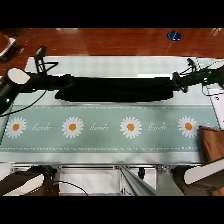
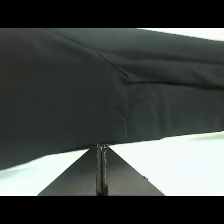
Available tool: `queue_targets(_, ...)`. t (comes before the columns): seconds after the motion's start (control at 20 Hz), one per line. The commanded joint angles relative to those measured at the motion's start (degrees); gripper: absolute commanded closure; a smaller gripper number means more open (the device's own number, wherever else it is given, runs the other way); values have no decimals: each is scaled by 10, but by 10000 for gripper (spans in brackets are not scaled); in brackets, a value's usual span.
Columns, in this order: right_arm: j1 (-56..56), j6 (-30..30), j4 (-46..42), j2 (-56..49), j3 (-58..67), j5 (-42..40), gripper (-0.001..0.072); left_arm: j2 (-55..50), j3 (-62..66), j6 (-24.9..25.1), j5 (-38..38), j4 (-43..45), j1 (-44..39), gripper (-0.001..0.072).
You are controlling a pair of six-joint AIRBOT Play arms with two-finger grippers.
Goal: Fold the shirts.
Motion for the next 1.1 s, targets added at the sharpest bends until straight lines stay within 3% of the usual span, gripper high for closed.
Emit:
queue_targets(0.0,-10,-6,-92,144,-71,25,684,-8,-1,0,38,-1,-75,689)
queue_targets(0.2,-12,-9,-99,398,-260,-5,684,-101,51,-29,54,-1,-203,689)
queue_targets(0.45,-12,55,-73,610,-356,19,684,-299,264,-39,11,-1,-327,689)
queue_targets(0.7,-12,63,-33,677,-356,47,684,-458,456,-98,-75,-11,-408,689)
queue_targets(0.9,-12,63,-12,678,-356,39,684,-502,476,-95,-100,-92,-470,688)
queue_targets(1.05,-12,63,-12,678,-356,39,684,-496,481,-87,-107,-94,-454,688)
